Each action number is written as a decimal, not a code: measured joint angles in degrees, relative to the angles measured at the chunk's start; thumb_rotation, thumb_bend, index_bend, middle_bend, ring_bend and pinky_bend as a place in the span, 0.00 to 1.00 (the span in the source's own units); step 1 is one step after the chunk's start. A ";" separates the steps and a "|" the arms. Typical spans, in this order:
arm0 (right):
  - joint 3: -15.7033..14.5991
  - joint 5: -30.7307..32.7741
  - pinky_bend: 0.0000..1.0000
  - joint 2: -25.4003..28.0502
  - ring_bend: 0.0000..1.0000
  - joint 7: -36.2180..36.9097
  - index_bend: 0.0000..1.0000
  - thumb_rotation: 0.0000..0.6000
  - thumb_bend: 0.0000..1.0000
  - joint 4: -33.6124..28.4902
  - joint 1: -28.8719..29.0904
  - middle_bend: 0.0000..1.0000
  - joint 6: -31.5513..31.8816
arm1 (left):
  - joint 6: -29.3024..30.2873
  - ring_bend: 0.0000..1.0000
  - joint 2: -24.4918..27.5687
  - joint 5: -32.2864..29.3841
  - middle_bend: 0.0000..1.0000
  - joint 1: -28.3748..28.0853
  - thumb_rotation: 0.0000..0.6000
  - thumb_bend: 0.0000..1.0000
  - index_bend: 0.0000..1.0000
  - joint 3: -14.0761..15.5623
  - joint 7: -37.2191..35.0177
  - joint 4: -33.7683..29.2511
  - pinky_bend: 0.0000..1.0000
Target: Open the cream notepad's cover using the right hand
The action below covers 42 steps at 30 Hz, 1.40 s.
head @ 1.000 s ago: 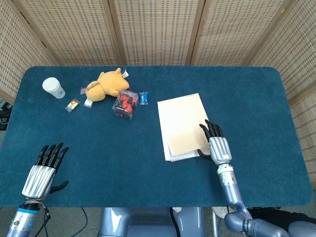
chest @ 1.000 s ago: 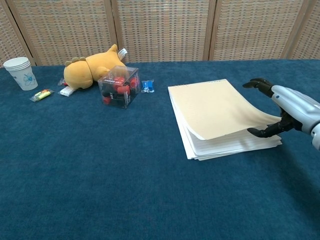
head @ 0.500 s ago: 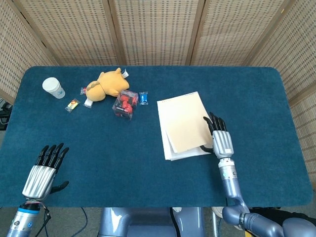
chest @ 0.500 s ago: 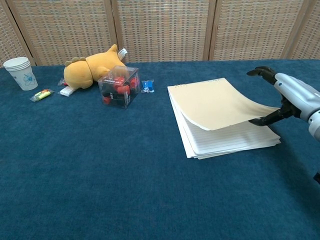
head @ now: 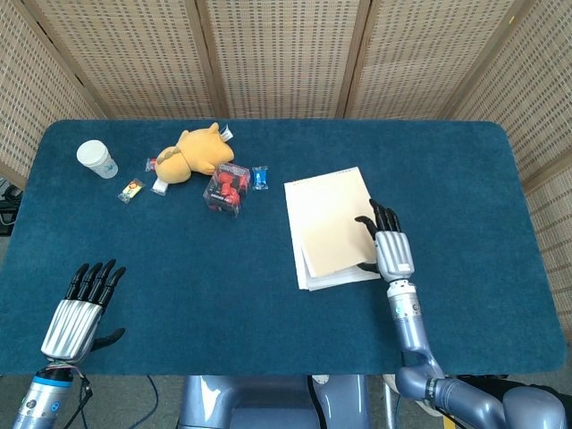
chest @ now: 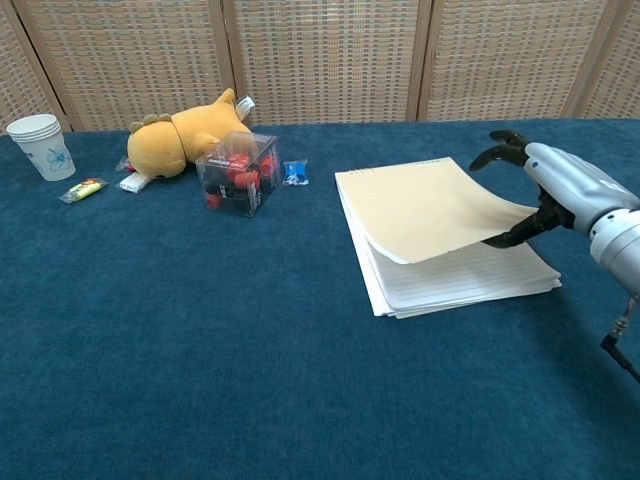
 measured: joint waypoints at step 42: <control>0.67 -0.21 0.58 -1.87 0.50 -0.61 0.74 1.00 0.29 3.84 2.58 0.63 3.72 | -0.14 0.00 0.15 0.01 0.00 -0.08 1.00 0.00 0.00 0.15 -0.39 0.12 0.00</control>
